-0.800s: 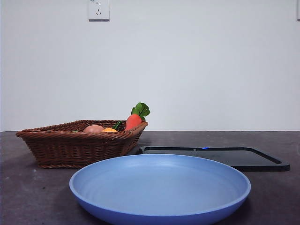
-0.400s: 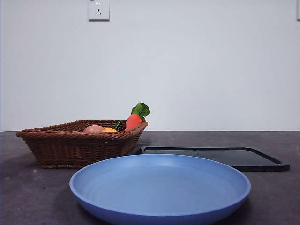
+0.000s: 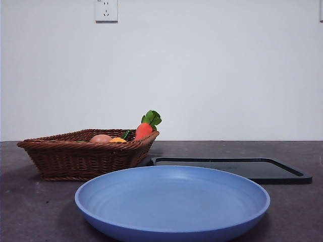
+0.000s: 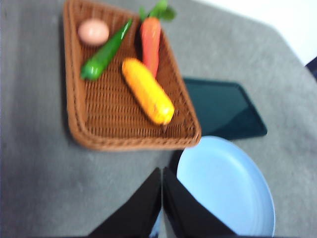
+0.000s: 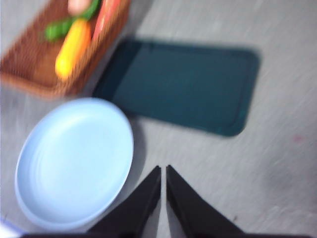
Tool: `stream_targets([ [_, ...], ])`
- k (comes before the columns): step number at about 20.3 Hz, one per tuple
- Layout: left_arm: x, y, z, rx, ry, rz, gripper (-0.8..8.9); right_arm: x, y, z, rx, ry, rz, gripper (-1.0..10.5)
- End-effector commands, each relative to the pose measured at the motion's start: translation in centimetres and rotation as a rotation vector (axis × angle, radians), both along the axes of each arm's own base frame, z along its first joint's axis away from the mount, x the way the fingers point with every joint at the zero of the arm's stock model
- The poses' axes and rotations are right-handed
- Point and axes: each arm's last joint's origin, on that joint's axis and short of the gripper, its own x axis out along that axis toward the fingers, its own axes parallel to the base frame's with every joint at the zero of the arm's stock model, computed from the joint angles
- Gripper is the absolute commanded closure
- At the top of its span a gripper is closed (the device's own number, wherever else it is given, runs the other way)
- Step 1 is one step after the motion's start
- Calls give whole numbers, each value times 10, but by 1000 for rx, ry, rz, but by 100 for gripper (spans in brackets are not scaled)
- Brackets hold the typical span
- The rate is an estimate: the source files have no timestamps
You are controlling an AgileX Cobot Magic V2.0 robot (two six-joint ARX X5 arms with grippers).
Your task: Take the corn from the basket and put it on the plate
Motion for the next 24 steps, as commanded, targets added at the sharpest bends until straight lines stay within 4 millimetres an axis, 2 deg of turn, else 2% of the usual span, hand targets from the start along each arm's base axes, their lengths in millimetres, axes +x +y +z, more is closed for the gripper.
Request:
stream_targets([
  [1,1,0,7,17,-39,-14,809,3,5,3,-4,-10,56,945],
  [3,2,0,7,17,-46,-13,778,6,7,2,-1,3,79,943],
  [4,2,0,7,14,-45,-11,721,6,8,1,-1,8,81,912],
  [7,2,0,7,12,-44,-9,430,9,8,1,13,21,66,635],
  [8,2,0,7,12,-44,-9,406,11,8,1,14,21,67,612],
  [12,2,0,7,3,-38,-4,407,22,12,-2,49,40,87,613],
  [16,2,0,7,-2,-35,-2,408,43,25,-9,76,75,139,613],
  [24,2,0,7,-2,-35,-2,409,96,65,-61,27,287,236,614],
])
